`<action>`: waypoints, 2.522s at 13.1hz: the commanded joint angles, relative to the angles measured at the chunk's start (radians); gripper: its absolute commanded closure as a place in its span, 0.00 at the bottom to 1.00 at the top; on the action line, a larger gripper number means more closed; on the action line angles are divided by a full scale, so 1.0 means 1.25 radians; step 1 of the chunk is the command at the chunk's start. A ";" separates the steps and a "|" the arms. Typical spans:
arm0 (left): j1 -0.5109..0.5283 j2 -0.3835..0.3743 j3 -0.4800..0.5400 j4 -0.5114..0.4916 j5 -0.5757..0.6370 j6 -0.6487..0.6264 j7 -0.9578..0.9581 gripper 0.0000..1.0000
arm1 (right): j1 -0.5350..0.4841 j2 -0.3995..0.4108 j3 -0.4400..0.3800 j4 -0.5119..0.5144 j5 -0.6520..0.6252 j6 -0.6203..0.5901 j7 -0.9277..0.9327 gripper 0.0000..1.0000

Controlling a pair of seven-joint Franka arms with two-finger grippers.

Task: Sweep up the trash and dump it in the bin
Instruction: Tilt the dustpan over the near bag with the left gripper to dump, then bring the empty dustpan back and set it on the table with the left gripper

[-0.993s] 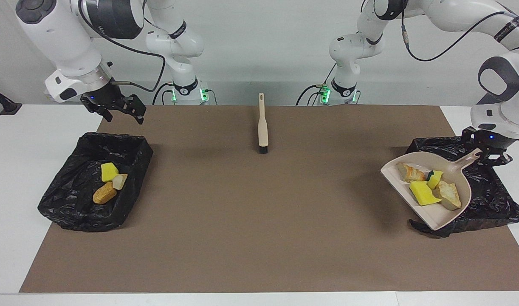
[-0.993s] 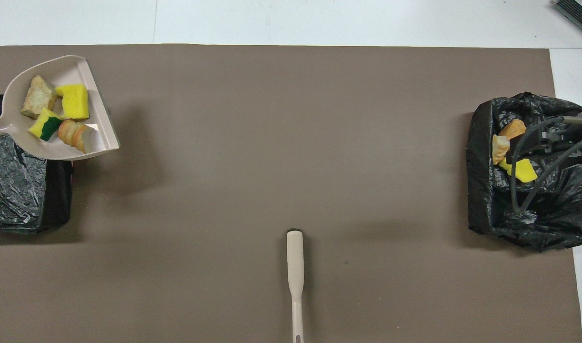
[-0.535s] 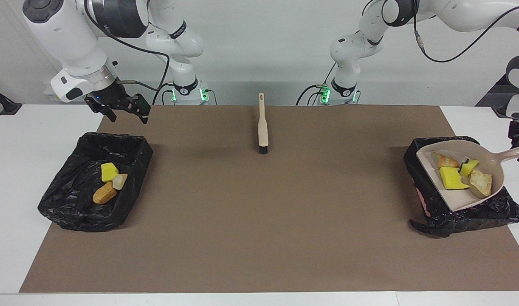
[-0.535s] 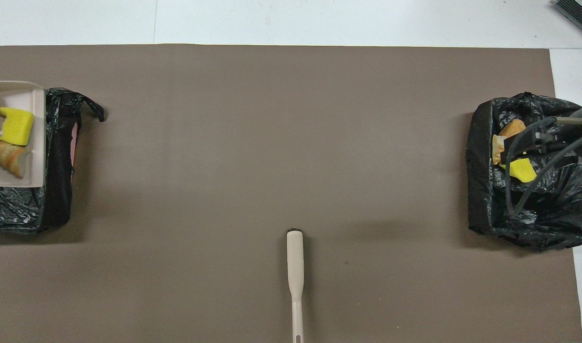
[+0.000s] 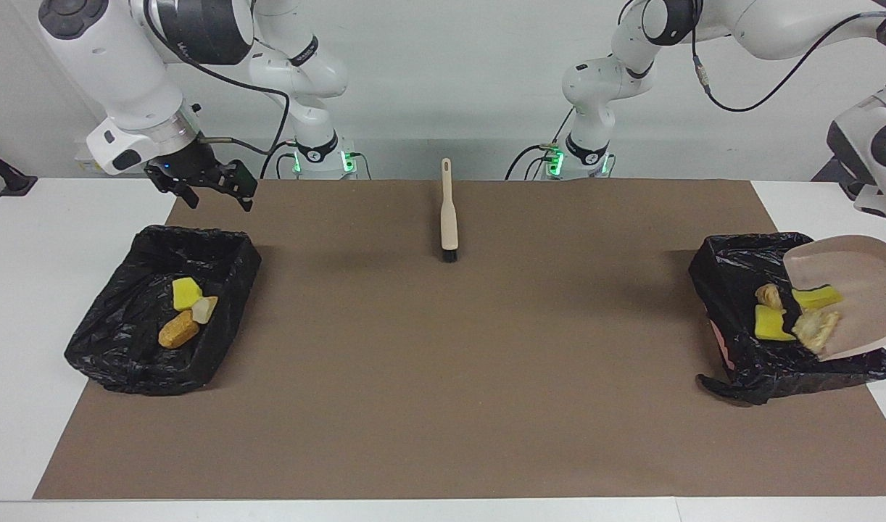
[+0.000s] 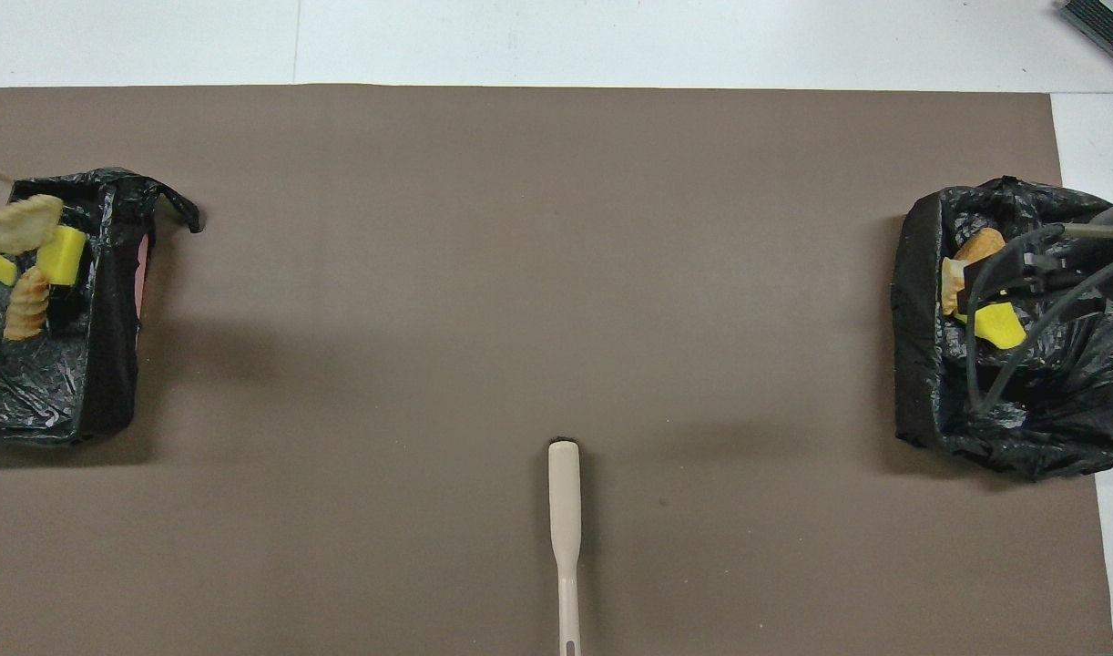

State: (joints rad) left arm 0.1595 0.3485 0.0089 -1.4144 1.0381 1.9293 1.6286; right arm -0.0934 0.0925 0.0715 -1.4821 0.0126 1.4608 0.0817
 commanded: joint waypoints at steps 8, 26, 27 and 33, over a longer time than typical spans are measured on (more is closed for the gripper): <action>-0.059 -0.150 0.012 -0.079 -0.017 -0.080 -0.062 1.00 | 0.001 -0.075 0.016 0.031 -0.062 0.002 -0.009 0.00; -0.332 -0.086 0.009 -0.366 -0.790 0.114 -1.150 1.00 | -0.001 -0.110 0.013 -0.029 -0.046 0.035 -0.010 0.00; -0.384 -0.075 0.009 -0.366 -0.823 0.140 -1.215 1.00 | 0.000 -0.110 0.013 -0.029 -0.046 0.035 -0.008 0.00; -0.648 0.128 0.011 -0.183 -0.913 0.165 -1.523 1.00 | 0.002 -0.106 0.016 -0.029 -0.041 0.054 -0.008 0.00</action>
State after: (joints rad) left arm -0.5687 0.3354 -0.0033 -1.8109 -0.0859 2.1331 -0.1821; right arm -0.0842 -0.0253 0.0853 -1.4933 -0.0377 1.4954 0.0816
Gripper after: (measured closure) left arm 0.674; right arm 0.000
